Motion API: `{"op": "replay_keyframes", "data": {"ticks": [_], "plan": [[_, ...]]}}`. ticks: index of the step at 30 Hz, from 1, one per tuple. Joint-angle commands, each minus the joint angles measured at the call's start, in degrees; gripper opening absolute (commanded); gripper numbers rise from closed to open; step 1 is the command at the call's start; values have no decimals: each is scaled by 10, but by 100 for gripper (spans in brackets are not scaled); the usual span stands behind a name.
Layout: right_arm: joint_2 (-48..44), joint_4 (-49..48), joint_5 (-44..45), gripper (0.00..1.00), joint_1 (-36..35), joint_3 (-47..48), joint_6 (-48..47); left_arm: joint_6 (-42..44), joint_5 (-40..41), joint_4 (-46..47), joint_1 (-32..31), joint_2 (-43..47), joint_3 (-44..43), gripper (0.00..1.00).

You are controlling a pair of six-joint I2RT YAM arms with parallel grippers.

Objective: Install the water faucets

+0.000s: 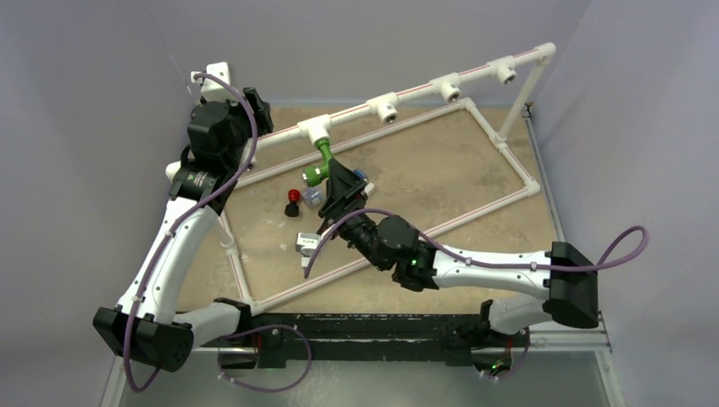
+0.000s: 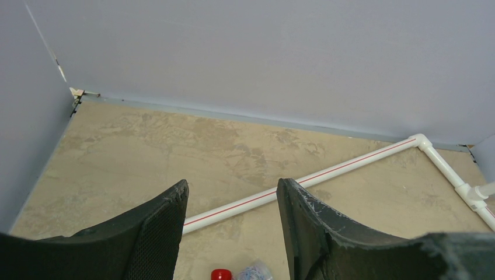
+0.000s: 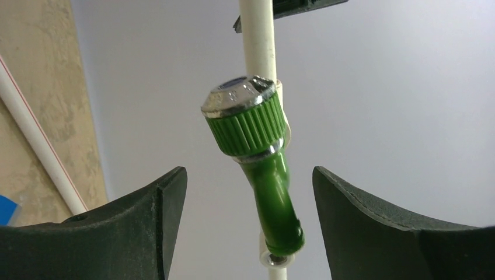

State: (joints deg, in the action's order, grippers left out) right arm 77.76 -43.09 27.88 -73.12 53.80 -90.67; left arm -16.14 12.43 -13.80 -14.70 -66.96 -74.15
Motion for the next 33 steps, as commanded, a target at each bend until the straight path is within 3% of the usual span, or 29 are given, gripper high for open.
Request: {"op": "replay_keyframes", "data": {"ticks": [1, 7, 14, 19, 21, 23, 24, 28, 33], "plan": [[20, -64, 21, 79, -4, 43, -62, 5, -48, -112, -18, 1, 25, 56], [44, -66, 17, 72, -4, 65, -65, 5, -49, -110, -20, 2, 26, 56], [60, -81, 30, 54, -4, 75, -62, 6, -48, -110, -22, 0, 25, 56], [67, -95, 40, 35, -4, 70, -49, 6, -47, -110, -22, -2, 25, 56], [67, -101, 43, 23, -4, 67, -37, 7, -47, -110, -23, -2, 25, 56], [68, -114, 46, 5, -6, 64, -18, 6, -46, -109, -23, -3, 25, 56], [70, -120, 47, 0, -7, 65, -3, 7, -46, -109, -23, -3, 25, 56], [84, -147, 72, 0, -9, 76, 100, 7, -45, -109, -23, -4, 25, 56], [87, -151, 81, 0, -10, 90, 311, 7, -44, -109, -24, -2, 26, 56]]}}
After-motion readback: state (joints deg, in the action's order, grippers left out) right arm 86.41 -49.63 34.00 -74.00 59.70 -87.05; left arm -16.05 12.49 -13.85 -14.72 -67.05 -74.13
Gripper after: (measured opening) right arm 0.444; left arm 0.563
